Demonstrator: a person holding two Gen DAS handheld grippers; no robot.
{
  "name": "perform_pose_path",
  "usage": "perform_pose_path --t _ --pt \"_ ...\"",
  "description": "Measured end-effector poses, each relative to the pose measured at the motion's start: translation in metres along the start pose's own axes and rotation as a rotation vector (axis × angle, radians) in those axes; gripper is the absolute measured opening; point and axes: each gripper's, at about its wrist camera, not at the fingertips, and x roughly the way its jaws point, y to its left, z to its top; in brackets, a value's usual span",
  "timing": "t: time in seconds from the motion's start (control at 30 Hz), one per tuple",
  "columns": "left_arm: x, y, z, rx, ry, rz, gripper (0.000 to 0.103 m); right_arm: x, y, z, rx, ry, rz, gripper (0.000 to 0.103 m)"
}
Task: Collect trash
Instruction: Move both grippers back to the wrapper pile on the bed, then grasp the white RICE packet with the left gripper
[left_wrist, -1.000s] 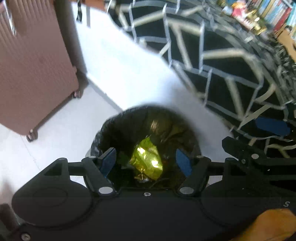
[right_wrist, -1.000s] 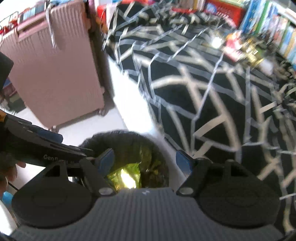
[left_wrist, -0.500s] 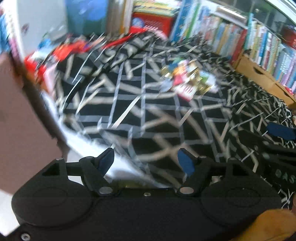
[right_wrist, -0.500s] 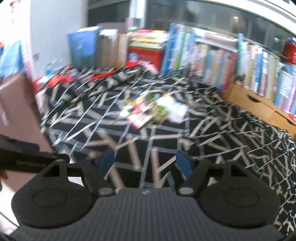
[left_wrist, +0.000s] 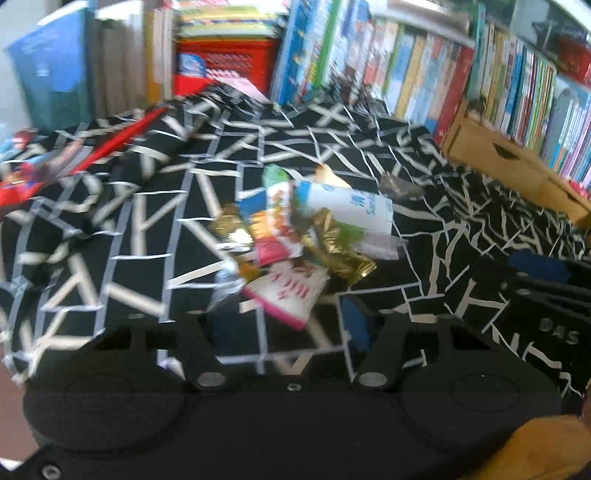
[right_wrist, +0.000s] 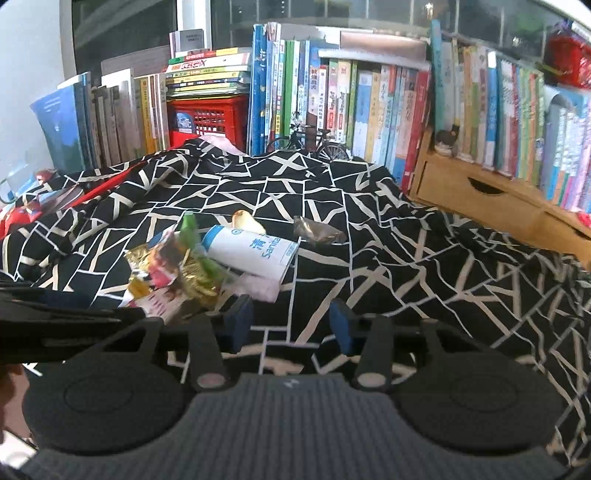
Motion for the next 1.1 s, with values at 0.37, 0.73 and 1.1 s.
perform_pose_path --t 0.37,0.73,1.1 --pt "0.071 -0.028 0.005 0.129 0.065 0.121 0.055 0.055 -0.031 0.008 0.03 0.089 0.094 0.044" --pt "0.083 -0.01 0.015 0.087 0.056 0.159 0.069 0.107 -0.008 0.011 -0.048 0.16 0.146 0.057" --pt "0.086 0.001 0.02 0.064 0.109 0.081 0.056 0.127 0.009 0.016 -0.097 0.177 0.168 0.067"
